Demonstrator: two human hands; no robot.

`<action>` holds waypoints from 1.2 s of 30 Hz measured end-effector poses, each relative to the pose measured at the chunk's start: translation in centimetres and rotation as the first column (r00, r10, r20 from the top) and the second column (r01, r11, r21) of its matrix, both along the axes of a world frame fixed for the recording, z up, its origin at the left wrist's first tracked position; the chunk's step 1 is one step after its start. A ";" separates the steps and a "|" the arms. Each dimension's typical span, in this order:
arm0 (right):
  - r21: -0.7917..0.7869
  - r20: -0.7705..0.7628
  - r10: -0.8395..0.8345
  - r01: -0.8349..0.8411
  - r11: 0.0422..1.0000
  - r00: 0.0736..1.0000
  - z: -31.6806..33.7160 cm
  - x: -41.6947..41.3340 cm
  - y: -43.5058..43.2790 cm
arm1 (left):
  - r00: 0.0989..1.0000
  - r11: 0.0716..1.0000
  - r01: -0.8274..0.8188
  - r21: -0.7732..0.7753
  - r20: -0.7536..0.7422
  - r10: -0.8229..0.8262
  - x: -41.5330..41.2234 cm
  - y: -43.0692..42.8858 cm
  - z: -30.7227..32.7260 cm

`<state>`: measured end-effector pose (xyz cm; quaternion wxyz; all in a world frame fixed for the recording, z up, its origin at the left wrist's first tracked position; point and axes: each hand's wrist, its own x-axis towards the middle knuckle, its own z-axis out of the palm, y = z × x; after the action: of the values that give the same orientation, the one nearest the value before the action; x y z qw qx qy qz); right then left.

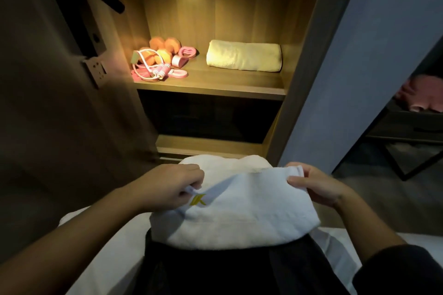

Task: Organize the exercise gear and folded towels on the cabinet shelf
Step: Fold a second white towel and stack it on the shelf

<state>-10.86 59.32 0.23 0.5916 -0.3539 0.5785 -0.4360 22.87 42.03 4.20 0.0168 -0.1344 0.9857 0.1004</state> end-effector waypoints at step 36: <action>-0.160 -0.294 -0.094 0.048 0.986 0.951 -1.3 0.1 0.5 | 0.931 0.908 -0.292 0.301 -0.126 0.342 -1.5 0.9 -1.0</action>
<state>-10.73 59.82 -1.07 0.4521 -0.4388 0.6393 -0.4409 21.41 42.91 3.16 -0.0681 -0.2801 0.9242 0.2504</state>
